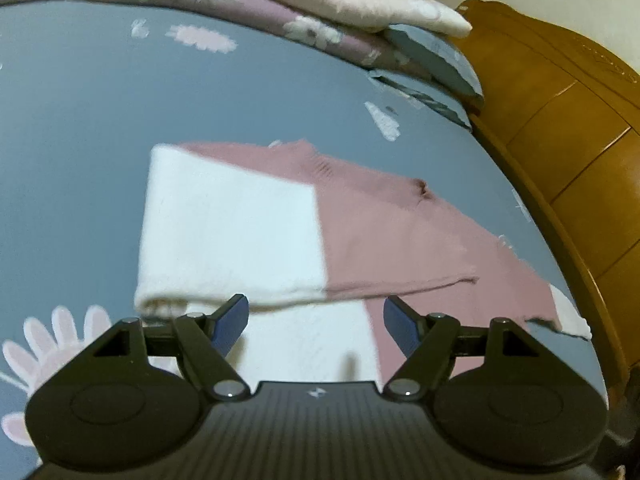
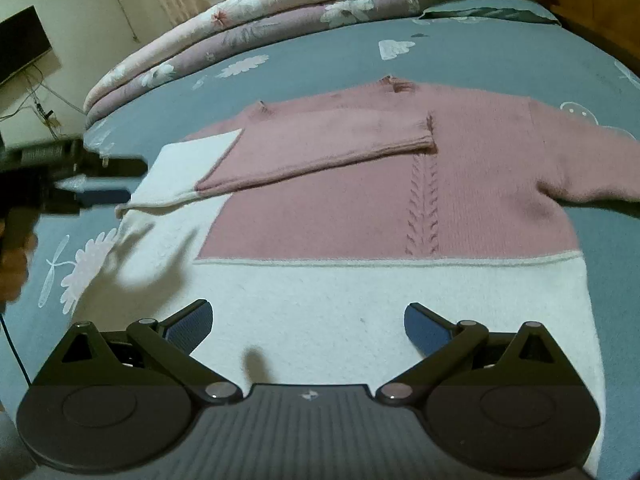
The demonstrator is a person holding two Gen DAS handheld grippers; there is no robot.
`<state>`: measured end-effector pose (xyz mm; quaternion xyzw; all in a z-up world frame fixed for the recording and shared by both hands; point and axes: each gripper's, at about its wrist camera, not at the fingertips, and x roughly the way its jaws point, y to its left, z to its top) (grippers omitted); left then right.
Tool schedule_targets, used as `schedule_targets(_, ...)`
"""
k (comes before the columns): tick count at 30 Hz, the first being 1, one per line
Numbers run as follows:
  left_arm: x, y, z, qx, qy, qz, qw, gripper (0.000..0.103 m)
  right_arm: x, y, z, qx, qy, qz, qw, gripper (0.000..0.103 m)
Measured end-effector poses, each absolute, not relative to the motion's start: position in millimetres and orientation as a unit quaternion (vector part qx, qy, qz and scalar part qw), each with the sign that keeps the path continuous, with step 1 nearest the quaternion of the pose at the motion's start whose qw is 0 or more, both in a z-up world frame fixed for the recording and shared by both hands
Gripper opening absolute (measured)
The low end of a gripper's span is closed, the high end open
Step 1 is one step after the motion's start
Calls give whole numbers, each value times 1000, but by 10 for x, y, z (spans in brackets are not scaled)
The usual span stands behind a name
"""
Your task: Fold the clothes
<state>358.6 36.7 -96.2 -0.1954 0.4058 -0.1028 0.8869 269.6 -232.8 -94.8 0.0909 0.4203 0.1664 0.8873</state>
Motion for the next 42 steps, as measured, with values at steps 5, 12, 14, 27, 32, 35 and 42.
schedule_targets(5, 3649, 509, -1168, -202, 392, -63, 895, 74, 2704, -2286, -975, 79, 419, 160, 890, 103)
schedule_targets(12, 3576, 519, -1156, -190, 356, -84, 911, 78, 2714, -2197, -1024, 58, 416, 153, 895, 103)
schedule_targets(14, 3559, 482, -1193, -171, 355, -92, 914, 80, 2725, -2187, -1038, 57, 410, 153, 897, 103)
schedule_targets(27, 3358, 542, -1057, -114, 340, -144, 922, 84, 3323, -2349, -685, 181, 389, 178, 886, 72)
schedule_targets(32, 3251, 565, -1037, -99, 336, -174, 921, 87, 3753, -2438, -741, 258, 415, 160, 858, 68)
schedule_targets(35, 3262, 590, -1053, -97, 343, -169, 919, 87, 3864, -2504, -863, 302, 408, 142, 850, 68)
schedule_targets(42, 3293, 760, -1074, -119, 339, -163, 919, 87, 4078, -2662, -1163, 400, 380, 100, 828, 67)
